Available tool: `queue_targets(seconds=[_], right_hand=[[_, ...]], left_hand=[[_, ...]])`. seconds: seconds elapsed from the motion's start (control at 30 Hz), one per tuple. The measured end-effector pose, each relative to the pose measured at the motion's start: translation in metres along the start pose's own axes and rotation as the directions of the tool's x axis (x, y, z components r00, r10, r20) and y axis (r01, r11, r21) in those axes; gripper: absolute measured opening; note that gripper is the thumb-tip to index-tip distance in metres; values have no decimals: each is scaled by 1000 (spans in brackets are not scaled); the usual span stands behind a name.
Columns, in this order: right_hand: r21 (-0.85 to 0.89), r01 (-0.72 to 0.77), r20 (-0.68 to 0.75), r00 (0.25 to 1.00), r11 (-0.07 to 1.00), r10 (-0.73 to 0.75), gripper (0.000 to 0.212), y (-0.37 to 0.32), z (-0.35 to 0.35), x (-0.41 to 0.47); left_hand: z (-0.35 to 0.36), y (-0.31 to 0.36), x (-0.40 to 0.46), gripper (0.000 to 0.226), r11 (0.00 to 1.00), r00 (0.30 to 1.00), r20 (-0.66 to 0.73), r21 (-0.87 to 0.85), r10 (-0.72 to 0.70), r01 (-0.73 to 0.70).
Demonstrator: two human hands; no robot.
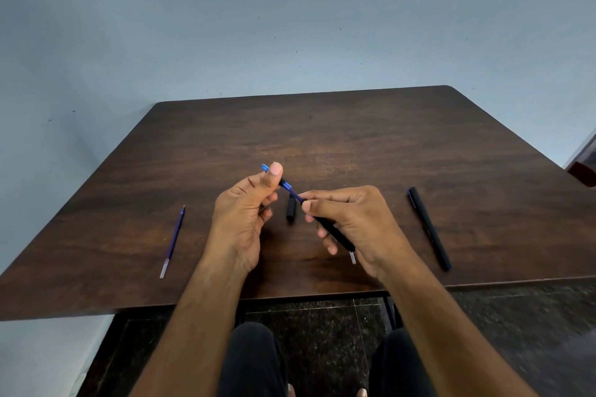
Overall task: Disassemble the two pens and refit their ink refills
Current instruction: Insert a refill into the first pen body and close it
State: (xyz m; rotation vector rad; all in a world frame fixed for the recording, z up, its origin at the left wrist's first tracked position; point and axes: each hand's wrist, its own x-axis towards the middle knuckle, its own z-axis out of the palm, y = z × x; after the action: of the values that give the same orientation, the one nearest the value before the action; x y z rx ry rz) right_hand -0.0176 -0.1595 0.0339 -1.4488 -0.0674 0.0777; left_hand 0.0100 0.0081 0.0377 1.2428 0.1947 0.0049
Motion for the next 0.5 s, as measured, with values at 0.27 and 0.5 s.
queue_targets(seconds=[0.27, 0.5], right_hand=[[14, -26, -27, 999, 1000, 27, 14, 3, -5, 0], [3, -63, -74, 995, 998, 63, 14, 1, -11, -1]], left_hand=[[-6, 8, 6, 44, 995, 996, -47, -49, 81, -84], [-19, 4, 12, 34, 991, 992, -93, 108, 88, -77]])
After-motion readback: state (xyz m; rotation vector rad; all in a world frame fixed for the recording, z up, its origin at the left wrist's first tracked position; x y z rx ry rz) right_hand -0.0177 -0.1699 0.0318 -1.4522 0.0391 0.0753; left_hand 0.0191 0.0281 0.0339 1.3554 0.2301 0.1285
